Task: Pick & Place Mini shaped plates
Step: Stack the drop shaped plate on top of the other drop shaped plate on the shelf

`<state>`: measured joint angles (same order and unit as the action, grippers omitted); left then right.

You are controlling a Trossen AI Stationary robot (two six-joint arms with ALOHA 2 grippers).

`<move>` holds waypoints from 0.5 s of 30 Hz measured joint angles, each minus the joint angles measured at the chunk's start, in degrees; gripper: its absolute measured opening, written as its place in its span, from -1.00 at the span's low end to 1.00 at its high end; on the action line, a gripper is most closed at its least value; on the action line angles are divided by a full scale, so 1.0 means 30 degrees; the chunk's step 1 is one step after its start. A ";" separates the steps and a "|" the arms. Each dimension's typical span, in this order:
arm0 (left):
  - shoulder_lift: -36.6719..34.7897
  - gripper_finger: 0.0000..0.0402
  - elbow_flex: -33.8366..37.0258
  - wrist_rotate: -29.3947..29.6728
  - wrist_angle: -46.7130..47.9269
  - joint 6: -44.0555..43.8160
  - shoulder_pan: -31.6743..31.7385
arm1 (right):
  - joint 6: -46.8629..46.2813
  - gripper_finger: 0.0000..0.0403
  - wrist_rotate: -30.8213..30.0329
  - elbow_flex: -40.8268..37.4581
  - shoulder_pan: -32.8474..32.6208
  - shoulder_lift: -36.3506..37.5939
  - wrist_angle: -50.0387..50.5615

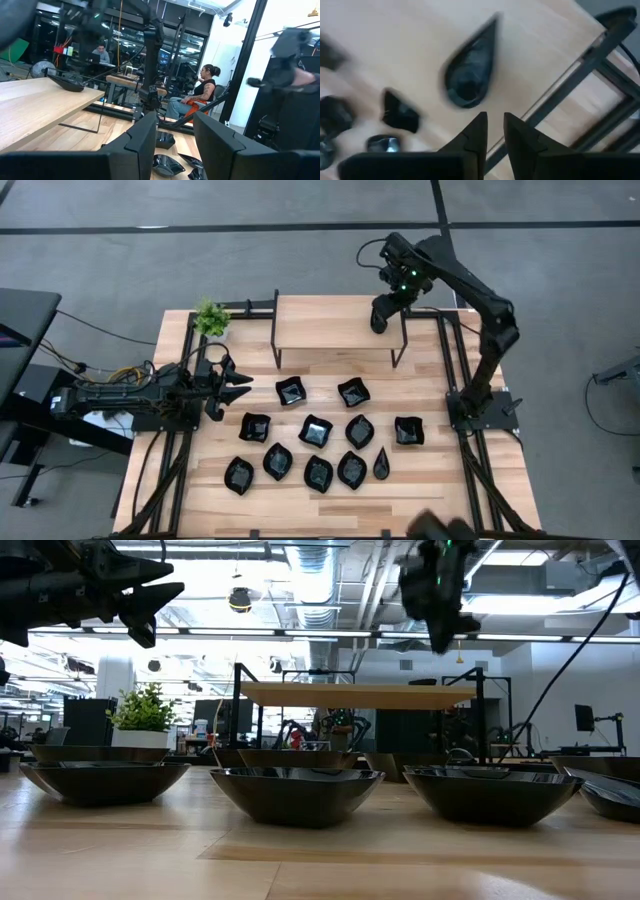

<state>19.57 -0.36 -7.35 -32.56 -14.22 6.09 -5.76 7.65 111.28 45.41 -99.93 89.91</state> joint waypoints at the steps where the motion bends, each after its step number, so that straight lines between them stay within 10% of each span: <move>1: 0.0001 -0.34 0.0007 0.0000 0.0000 0.0000 0.0004 | -0.0529 -0.71 0.0358 -0.0035 -0.0428 0.0573 -0.0059; 6: 0.0001 -0.34 0.0001 0.0000 0.0007 0.0029 -0.0001 | -0.3665 -0.71 0.2574 -0.0073 -0.4001 0.3881 0.0030; 15: -0.0005 -0.34 0.0000 0.0000 0.0022 0.0073 0.0005 | -1.4736 -0.71 0.0651 -0.2609 -1.4749 0.7599 0.0013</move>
<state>19.55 -0.36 -7.35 -32.49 -14.00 6.11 -49.96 9.61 103.46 1.16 -77.13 89.95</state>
